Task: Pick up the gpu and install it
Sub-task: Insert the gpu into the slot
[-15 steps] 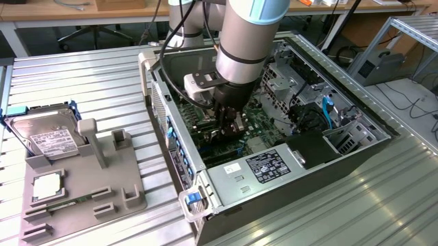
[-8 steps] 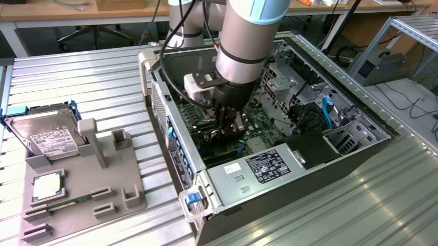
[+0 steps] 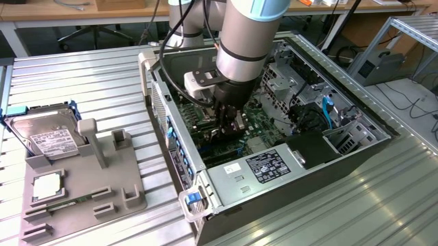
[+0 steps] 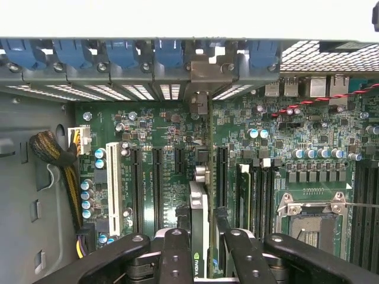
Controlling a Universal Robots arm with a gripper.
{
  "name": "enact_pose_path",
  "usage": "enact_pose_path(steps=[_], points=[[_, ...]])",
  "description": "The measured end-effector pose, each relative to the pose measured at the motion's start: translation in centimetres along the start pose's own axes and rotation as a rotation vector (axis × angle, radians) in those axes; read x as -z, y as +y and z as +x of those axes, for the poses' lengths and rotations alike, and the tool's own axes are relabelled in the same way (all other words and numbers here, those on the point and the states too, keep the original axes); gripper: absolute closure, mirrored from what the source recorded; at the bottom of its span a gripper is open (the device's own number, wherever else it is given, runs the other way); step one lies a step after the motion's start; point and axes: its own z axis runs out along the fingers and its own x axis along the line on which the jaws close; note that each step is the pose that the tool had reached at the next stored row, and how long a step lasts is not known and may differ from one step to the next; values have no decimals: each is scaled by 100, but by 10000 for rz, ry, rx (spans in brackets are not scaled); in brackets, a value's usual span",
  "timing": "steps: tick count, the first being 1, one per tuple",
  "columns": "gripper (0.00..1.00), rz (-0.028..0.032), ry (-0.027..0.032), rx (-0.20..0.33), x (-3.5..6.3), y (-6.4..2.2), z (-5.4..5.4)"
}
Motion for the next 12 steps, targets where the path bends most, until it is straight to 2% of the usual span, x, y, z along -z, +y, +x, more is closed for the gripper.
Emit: enact_pose_path(steps=[12], points=[[73,1,0,0,-14,4,0]])
